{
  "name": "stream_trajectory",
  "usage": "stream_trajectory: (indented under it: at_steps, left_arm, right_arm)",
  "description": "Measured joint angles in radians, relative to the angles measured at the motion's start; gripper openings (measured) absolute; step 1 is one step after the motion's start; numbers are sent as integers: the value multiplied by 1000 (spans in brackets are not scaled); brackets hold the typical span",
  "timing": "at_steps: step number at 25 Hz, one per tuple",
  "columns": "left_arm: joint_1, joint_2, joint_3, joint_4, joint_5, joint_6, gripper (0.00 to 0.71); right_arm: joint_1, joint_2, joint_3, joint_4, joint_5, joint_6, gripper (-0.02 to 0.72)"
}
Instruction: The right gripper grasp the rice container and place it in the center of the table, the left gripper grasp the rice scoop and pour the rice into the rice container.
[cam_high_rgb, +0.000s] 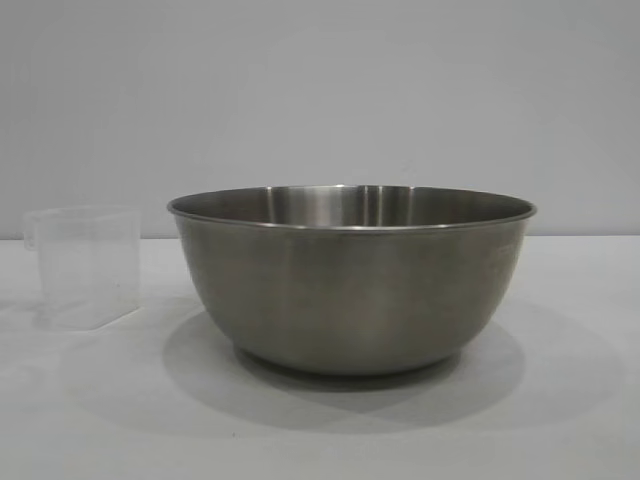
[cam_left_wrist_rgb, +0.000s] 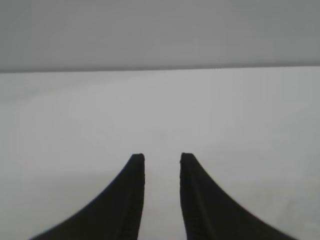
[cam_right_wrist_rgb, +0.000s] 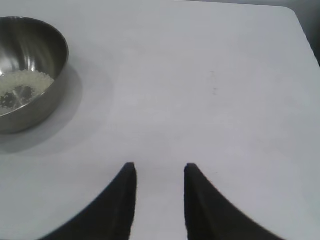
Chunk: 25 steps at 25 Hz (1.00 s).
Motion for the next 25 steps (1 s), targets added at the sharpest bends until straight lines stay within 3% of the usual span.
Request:
stream_trajectory:
  at_steps: [5, 10, 14, 21, 25]
  left_arm:
    - [11, -82, -60, 70, 11, 0, 141]
    - [11, -238, -82, 141, 122, -7, 141]
    - [11, -455, -82, 181, 293, -64, 141]
    - [11, -854, -82, 304, 722, -215, 141]
    - [11, -1034, -78, 541, 873, -434, 141]
  right_arm:
    - [0, 0, 0, 0, 0, 0, 231]
    - [0, 0, 0, 0, 0, 0, 231]
    - [0, 0, 0, 0, 0, 0, 231]
    - [0, 0, 0, 0, 0, 0, 231]
    - [0, 0, 0, 0, 0, 0, 231]
